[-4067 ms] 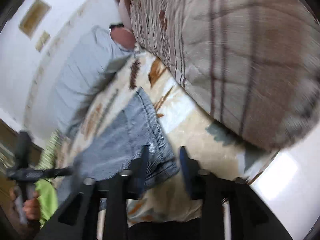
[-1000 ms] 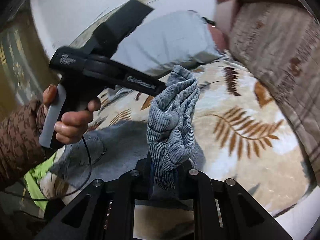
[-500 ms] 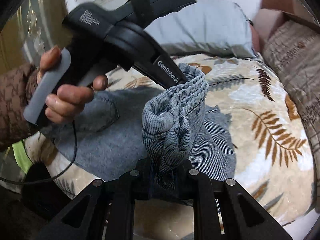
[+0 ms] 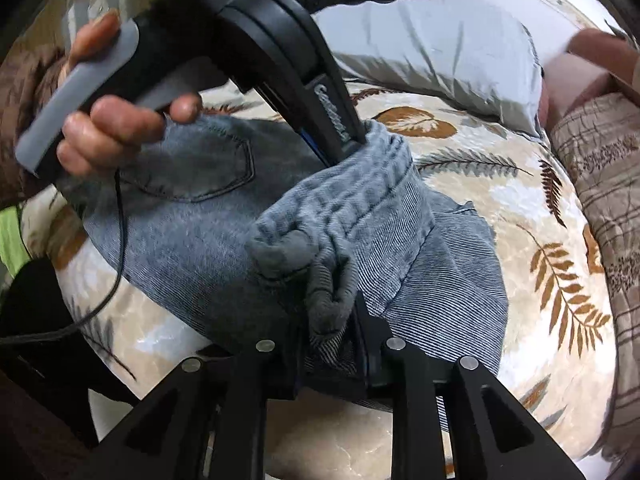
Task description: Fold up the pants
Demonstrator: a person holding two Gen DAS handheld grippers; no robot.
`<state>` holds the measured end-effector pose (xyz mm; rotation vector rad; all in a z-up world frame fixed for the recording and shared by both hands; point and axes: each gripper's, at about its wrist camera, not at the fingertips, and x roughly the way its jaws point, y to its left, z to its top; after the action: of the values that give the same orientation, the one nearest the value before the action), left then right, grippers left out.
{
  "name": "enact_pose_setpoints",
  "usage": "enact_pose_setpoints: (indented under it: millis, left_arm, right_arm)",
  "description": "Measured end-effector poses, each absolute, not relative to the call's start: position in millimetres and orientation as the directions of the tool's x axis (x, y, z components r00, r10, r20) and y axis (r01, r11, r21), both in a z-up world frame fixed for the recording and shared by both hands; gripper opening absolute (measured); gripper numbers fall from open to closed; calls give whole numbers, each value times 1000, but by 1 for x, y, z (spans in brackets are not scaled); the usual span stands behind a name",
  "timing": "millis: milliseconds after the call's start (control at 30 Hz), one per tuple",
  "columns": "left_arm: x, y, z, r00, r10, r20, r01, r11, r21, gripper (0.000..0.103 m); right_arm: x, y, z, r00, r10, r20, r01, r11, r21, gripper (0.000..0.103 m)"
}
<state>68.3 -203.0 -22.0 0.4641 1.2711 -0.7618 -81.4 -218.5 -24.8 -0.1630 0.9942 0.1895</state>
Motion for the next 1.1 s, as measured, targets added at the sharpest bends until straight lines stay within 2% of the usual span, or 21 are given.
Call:
enact_pose_setpoints:
  millis: [167,367,400,467,533,600,700,800,967,1100]
  left_arm:
    - [77,-180,-31,97,-217,-971,686,722,-92,17]
    - [77,-161,-24,82,-234,-969,623,770,-133,18]
    - [77,-158,-21,75,-245,-967,606,781,-151,22]
    - [79,-153,-14,52,-292,-955,552,806,-216,30]
    - [80,-151,-5,45,-352,-935,497,819,-285,49]
    - [81,-151,1,47,-389,-920,448,831,-329,54]
    - [86,-155,-3,24,-411,-911,369,851,-374,55]
    - [89,-158,-12,17,-403,-915,319,870,-377,55]
    - [85,-151,-9,23,-466,-885,239,862,-448,55]
    - [83,-149,4,62,-485,-872,219,860,-462,55]
  right_arm:
    - [-79,-202,-36,524,23,-851,-277,950,-144,27]
    - [-80,-202,-30,518,19,-855,-287,946,-152,29]
    - [-82,-204,-26,516,31,-856,-290,947,-141,31]
    - [-88,-213,-12,520,78,-851,-296,951,-94,36]
    - [-94,-225,3,529,140,-837,-298,954,-29,39]
    - [-96,-246,21,544,203,-814,-269,961,60,47]
    - [-88,-291,40,584,247,-773,-172,969,179,54]
    - [-66,-341,39,603,248,-758,-29,957,289,54]
    - [-20,-389,-1,539,282,-793,124,905,406,53]
    - [-1,-401,-25,510,338,-791,172,861,479,53]
